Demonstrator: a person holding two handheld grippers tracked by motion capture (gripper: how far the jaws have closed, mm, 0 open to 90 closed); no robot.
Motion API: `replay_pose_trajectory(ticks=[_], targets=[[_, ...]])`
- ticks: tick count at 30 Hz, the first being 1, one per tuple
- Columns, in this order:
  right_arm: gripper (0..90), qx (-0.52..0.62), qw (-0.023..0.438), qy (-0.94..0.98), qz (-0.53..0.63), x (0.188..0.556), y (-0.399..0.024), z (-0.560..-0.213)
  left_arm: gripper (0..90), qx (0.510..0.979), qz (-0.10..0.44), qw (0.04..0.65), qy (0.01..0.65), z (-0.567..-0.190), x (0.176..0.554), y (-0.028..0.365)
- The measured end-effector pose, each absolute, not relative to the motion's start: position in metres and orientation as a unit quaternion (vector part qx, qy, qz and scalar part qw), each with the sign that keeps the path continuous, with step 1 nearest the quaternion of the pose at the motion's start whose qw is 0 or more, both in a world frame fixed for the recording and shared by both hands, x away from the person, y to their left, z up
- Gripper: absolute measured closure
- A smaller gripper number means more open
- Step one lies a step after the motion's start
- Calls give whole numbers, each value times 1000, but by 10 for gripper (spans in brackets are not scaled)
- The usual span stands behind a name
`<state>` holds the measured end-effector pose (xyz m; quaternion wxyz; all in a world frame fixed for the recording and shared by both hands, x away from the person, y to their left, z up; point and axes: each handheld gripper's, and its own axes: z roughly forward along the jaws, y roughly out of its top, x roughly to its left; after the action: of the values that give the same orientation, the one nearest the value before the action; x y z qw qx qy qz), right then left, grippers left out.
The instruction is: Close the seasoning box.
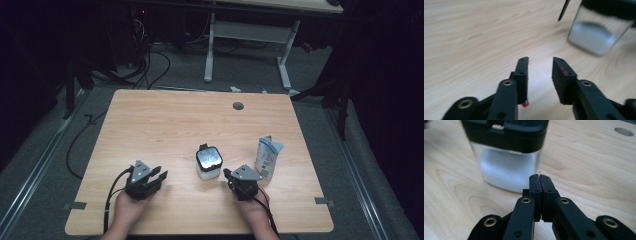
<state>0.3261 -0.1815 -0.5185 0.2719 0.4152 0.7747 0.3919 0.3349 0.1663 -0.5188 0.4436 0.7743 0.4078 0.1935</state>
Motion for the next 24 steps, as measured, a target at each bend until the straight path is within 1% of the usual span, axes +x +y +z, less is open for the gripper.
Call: replay_pose_trajectory(ticks=[4,9,13,24], targets=[[900,423,280,767,392,334,-183,-515,591,760,209,445,425,-519,324,192],[900,421,289,765,393,340,-179,-513,568,745,206,451,447,-522,327,208],[900,416,284,770,391,344,-175,-516,560,740,201,453,454,-523,329,210],[900,397,282,780,394,332,-165,-514,558,747,198,451,447,-525,328,205]])
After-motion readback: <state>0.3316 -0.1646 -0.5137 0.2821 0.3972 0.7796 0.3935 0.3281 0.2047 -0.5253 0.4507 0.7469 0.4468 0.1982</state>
